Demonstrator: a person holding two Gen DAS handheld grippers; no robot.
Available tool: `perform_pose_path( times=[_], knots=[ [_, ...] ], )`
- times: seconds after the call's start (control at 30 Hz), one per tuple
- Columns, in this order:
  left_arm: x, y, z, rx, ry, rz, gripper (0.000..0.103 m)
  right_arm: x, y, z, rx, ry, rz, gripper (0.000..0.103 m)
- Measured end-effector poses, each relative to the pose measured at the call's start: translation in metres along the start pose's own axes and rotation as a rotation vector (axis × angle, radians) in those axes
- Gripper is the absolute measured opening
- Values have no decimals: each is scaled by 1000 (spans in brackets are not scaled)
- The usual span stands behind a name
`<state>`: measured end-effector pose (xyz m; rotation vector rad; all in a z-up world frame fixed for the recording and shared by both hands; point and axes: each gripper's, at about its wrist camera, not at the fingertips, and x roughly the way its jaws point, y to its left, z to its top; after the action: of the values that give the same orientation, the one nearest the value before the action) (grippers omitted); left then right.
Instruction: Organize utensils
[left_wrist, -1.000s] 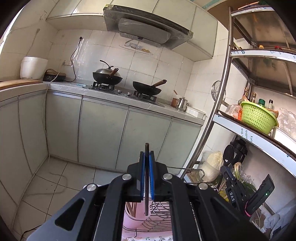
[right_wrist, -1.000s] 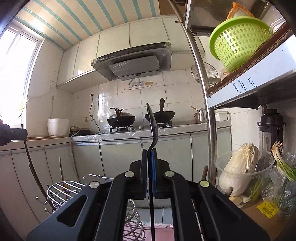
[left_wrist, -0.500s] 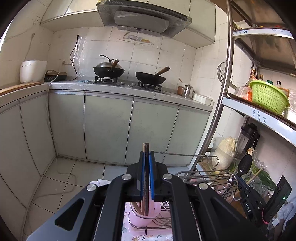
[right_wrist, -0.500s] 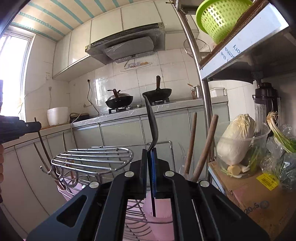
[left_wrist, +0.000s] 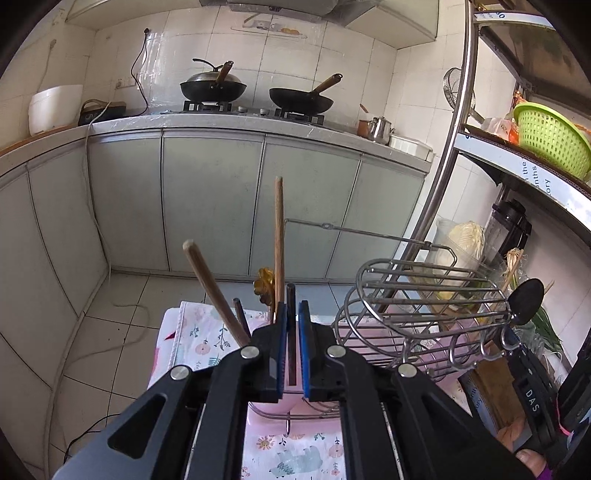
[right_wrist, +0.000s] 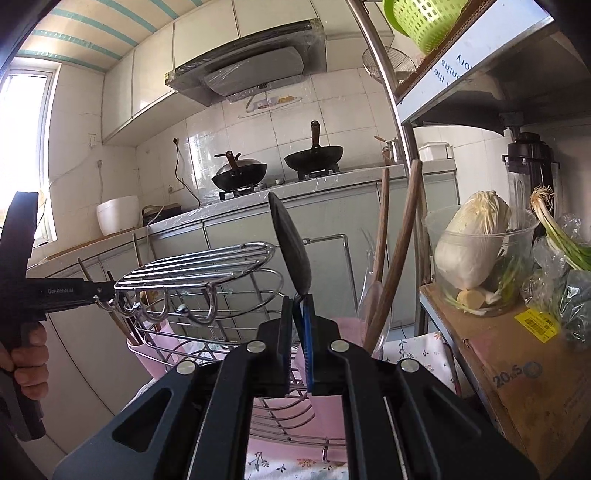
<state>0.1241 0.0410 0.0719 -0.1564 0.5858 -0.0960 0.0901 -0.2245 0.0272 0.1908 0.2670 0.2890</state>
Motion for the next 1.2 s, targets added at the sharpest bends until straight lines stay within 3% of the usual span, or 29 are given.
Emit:
perform_pose_path(
  times=[0.13, 0.2, 0.27, 0.33, 0.8, 1.2],
  knots=[
    [-2, -1, -7, 3, 8, 11, 18, 1, -1, 0, 21, 48, -9, 8],
    [-7, -1, -9, 2, -4, 11, 21, 0, -2, 0, 29, 64, -7, 20],
    [-12, -1, -12, 7, -17, 17, 21, -4, -2, -1, 38, 64, 2, 43],
    [-18, -1, -14, 8, -27, 22, 21, -9, -1, -3, 38, 55, 2, 47],
    [-53, -4, -34, -28, -92, 89, 22, -33, 3, -19, 58, 94, -26, 49],
    [-74, -20, -64, -15, -72, 96, 22, -56, 11, -43, 71, 163, 28, 50]
  ],
)
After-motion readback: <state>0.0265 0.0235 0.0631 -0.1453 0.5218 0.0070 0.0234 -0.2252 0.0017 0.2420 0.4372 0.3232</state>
